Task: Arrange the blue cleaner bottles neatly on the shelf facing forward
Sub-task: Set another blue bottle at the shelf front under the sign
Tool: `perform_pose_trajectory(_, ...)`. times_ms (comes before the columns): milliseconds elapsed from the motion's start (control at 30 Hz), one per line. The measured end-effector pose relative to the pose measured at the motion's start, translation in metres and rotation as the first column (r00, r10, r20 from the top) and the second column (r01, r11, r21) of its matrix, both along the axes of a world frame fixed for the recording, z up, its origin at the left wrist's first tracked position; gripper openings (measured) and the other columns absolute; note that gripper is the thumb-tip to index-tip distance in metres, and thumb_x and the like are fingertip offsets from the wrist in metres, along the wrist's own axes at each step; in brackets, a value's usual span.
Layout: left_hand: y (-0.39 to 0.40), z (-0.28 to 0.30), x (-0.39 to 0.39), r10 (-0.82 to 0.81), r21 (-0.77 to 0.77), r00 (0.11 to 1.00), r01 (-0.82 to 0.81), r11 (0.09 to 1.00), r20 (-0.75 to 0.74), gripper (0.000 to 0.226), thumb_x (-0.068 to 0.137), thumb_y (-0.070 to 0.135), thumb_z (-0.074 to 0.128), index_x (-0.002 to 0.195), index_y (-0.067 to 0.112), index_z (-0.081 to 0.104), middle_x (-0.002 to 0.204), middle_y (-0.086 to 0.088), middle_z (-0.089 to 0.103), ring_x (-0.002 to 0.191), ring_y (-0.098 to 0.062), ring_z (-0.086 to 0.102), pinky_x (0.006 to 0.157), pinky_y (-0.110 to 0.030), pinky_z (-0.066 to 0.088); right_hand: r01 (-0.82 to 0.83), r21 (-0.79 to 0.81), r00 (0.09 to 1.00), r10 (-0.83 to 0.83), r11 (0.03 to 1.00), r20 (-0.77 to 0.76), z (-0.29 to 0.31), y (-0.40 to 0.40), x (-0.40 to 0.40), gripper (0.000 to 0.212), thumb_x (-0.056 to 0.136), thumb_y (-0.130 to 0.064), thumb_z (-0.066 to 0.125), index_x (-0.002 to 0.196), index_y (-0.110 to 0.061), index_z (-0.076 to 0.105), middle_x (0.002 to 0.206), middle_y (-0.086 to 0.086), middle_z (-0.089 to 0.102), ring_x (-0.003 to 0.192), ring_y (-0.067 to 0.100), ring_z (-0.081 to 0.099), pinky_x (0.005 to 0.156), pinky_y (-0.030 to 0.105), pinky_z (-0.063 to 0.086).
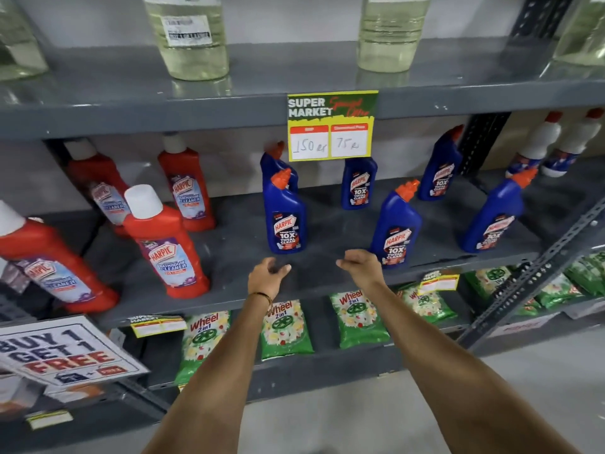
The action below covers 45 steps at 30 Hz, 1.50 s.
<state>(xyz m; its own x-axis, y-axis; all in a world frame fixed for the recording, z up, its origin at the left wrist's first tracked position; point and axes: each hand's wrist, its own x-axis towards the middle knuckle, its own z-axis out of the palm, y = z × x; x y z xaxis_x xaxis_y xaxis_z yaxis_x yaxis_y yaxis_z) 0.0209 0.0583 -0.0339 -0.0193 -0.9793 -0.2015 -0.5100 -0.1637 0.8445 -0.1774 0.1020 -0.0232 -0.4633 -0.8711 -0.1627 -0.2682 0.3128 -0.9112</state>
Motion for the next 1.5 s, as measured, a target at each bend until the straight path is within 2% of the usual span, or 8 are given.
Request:
perform_pose_trajectory(233, -0.033, 0.006, -0.002, 0.083, -0.002, 0.996, -0.083, 0.997, -0.032, 0.058, 0.082, 0.026, 0.066, 0.131, 0.003, 0.045, 0.131, -0.017, 0.058, 0.121, -0.031, 0.053, 0.104, -0.040, 0.043, -0.152, 0.049, 0.987, 0.149, 0.987, 0.066, 0.000, -0.054, 0.020, 0.049, 0.079, -0.016, 0.070, 0.124, -0.003, 0.055, 0.127, 0.014, 0.060, 0.118, 0.025, 0.056, 0.091, 0.026, 0.043)
perform_pose_trajectory(300, -0.043, 0.007, -0.002, 0.090, 0.010, 0.995, -0.090, 0.996, -0.032, 0.065, 0.081, 0.028, 0.066, 0.136, 0.005, 0.040, 0.134, -0.015, 0.056, 0.124, -0.029, 0.051, 0.106, -0.041, 0.041, -0.200, 0.065, 0.975, 0.192, 0.978, 0.111, 0.000, -0.069, 0.024, 0.056, 0.078, -0.014, 0.071, 0.129, -0.005, 0.050, 0.131, 0.014, 0.057, 0.120, 0.025, 0.054, 0.100, 0.031, 0.044)
perform_pose_trajectory(400, -0.054, 0.006, -0.003, 0.092, 0.010, 0.993, -0.092, 0.996, -0.070, 0.063, 0.079, 0.025, 0.069, 0.134, 0.007, 0.044, 0.131, -0.014, 0.058, 0.122, -0.029, 0.053, 0.106, -0.042, 0.042, -0.290, 0.053, 0.948, 0.279, 0.955, 0.154, 0.001, -0.087, 0.030, 0.065, 0.076, -0.006, 0.071, 0.135, -0.004, 0.043, 0.136, 0.015, 0.052, 0.122, 0.027, 0.053, 0.106, 0.040, 0.042)
perform_pose_trajectory(567, -0.059, 0.007, -0.004, 0.065, -0.007, 0.996, -0.066, 0.998, -0.068, 0.048, 0.081, 0.019, 0.067, 0.125, 0.007, 0.052, 0.125, -0.016, 0.062, 0.115, -0.029, 0.057, 0.102, -0.043, 0.044, -0.383, 0.028, 0.917, 0.376, 0.923, 0.135, 0.000, -0.095, 0.035, 0.051, 0.079, 0.000, 0.066, 0.128, -0.002, 0.048, 0.128, 0.015, 0.058, 0.114, 0.023, 0.056, 0.097, 0.032, 0.044)
perform_pose_trajectory(667, -0.059, 0.006, -0.006, 0.085, -0.008, 0.992, -0.086, 0.996, -0.093, 0.047, 0.082, 0.018, 0.066, 0.124, 0.006, 0.052, 0.127, -0.017, 0.060, 0.118, -0.029, 0.055, 0.103, -0.042, 0.044, -0.390, 0.014, 0.916, 0.386, 0.921, 0.108, -0.003, -0.096, 0.034, 0.043, 0.083, -0.003, 0.063, 0.124, -0.005, 0.052, 0.126, 0.016, 0.061, 0.109, 0.018, 0.056, 0.100, 0.035, 0.045)
perform_pose_trajectory(800, -0.051, 0.006, -0.005, 0.093, -0.029, 0.992, -0.095, 0.995, -0.086, 0.044, 0.081, 0.023, 0.067, 0.119, 0.006, 0.055, 0.123, -0.017, 0.063, 0.115, -0.030, 0.057, 0.100, -0.042, 0.046, -0.376, 0.011, 0.924, 0.374, 0.927, 0.082, -0.011, -0.090, 0.032, 0.040, 0.085, -0.010, 0.061, 0.124, -0.009, 0.055, 0.125, 0.014, 0.063, 0.115, 0.024, 0.058, 0.104, 0.046, 0.044)
perform_pose_trajectory(1000, -0.024, 0.006, -0.001, 0.069, -0.044, 0.995, -0.072, 0.996, -0.072, 0.045, 0.080, 0.024, 0.068, 0.119, 0.005, 0.056, 0.121, -0.016, 0.064, 0.113, -0.029, 0.059, 0.099, -0.040, 0.047, -0.345, 0.011, 0.936, 0.343, 0.939, 0.077, -0.005, -0.056, 0.035, 0.041, 0.086, -0.009, 0.060, 0.126, -0.006, 0.053, 0.126, 0.015, 0.062, 0.116, 0.025, 0.057, 0.102, 0.040, 0.045)
perform_pose_trajectory(1500, 0.016, 0.011, 0.005, 0.041, -0.025, 0.998, -0.042, 0.999, -0.054, 0.047, 0.081, 0.024, 0.067, 0.121, 0.004, 0.054, 0.123, -0.015, 0.063, 0.113, -0.028, 0.059, 0.098, -0.040, 0.047, -0.338, 0.034, 0.941, 0.338, 0.941, -0.006, -0.006, -0.016, 0.039, 0.037, 0.086, -0.013, 0.061, 0.122, -0.003, 0.055, 0.124, 0.017, 0.062, 0.115, 0.027, 0.058, 0.102, 0.043, 0.046)
